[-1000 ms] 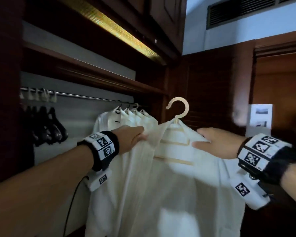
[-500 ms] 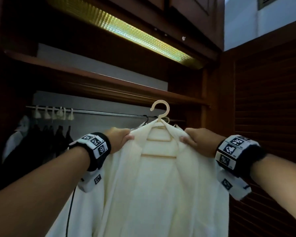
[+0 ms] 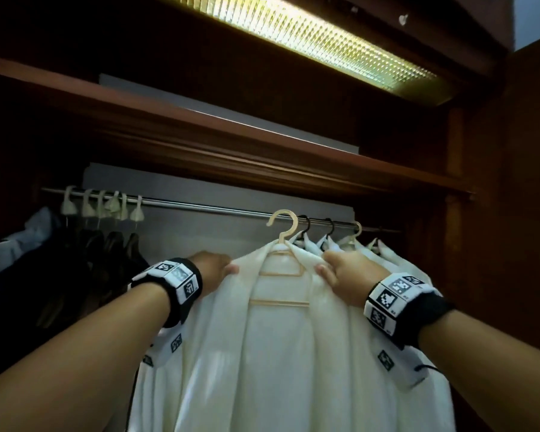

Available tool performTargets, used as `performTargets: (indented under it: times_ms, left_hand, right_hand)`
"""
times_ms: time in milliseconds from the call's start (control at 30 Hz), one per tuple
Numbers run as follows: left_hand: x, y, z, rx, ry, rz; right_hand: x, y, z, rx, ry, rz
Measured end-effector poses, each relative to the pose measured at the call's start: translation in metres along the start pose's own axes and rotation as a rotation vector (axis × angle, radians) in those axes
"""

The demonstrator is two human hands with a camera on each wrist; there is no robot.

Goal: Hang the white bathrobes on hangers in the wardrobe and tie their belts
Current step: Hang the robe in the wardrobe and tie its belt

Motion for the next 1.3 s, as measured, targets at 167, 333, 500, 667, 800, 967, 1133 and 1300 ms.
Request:
performTargets:
  times_ms: [167, 333, 500, 667, 800, 967, 1133, 1300]
  left_hand:
    - [0.03, 0.029, 0.084, -0.034, -0.016, 0.007]
    - [0.045, 0.063, 0.184, -0.076, 0.028, -0.018]
    - [0.069, 0.104, 0.265, -0.096, 0.001, -0.053]
    - [0.126, 0.117, 0.29, -0.101, -0.004, -0.12]
    - [0.138, 0.117, 0.289, -0.134, -0.096, -0.188]
    - [0.132, 0.112, 0.284, -0.111, -0.105, -0.085]
    - [0.11, 0.086, 0.286, -0.026, -0.144, -0.049]
    - [0.111, 0.084, 0.28, -0.001, -0.227, 0.082]
  right_hand:
    - [0.031, -0.003, 0.072, 0.08, 0.026, -0.043]
    - [0.048, 0.01, 0.169, 0.066, 0.031, -0.105]
    - [0.081, 0.016, 0.236, 0.123, 0.026, -0.133]
    - [0.154, 0.011, 0.247, 0.121, 0.073, -0.074]
    - [0.168, 0.002, 0.245, 0.082, 0.04, -0.026]
    - [0.178, -0.007, 0.25, 0.04, -0.007, 0.01]
    - [0.186, 0.007, 0.253, -0.062, -0.029, 0.086]
    - [0.203, 0.01, 0.265, -0.069, -0.06, 0.158]
Point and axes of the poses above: each hand's wrist, its own z-axis towards the middle knuckle, its own x-axis out of the palm, y = z × x, the point moved 4 cm from there along z, towards the middle knuckle, and after that the axes turned 4 degrees about x, right-handed, at the moved point
